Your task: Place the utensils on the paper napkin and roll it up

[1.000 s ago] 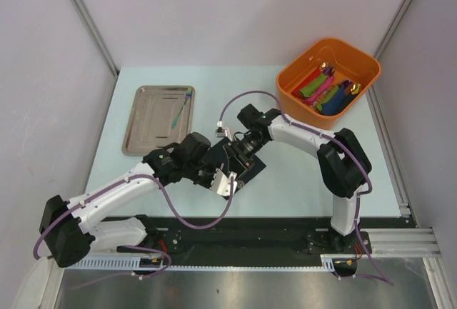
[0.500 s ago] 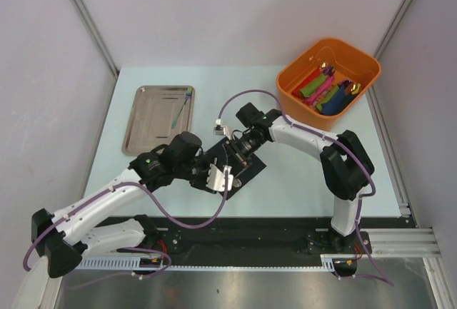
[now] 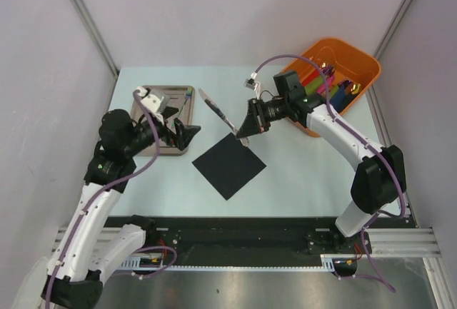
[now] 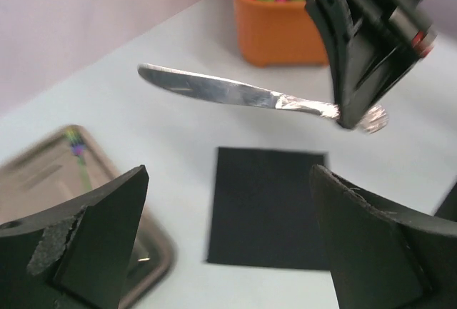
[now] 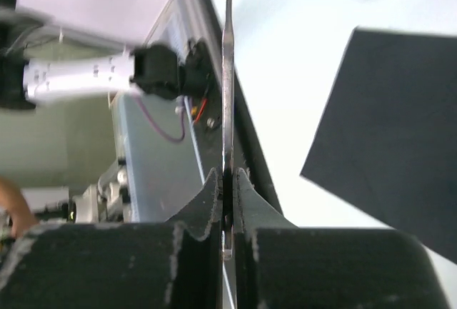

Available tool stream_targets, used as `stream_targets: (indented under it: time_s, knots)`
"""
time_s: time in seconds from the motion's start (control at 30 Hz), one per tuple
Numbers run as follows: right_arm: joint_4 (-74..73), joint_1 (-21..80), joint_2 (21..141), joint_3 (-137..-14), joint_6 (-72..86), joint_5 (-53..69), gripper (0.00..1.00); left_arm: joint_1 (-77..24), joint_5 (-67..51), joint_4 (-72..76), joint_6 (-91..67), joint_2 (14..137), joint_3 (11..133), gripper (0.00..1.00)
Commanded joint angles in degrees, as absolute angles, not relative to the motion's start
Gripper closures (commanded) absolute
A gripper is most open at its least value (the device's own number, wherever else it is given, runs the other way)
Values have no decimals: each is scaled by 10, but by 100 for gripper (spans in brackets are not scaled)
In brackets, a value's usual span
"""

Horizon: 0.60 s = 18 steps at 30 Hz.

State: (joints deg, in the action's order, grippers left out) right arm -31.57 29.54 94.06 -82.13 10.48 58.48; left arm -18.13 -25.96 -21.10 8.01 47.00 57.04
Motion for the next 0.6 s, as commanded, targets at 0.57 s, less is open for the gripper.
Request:
stream_targets:
  time_s: [0.57]
  knots:
    - [359, 313, 909, -667, 591, 600, 100, -134, -328, 392, -573, 536, 349, 18]
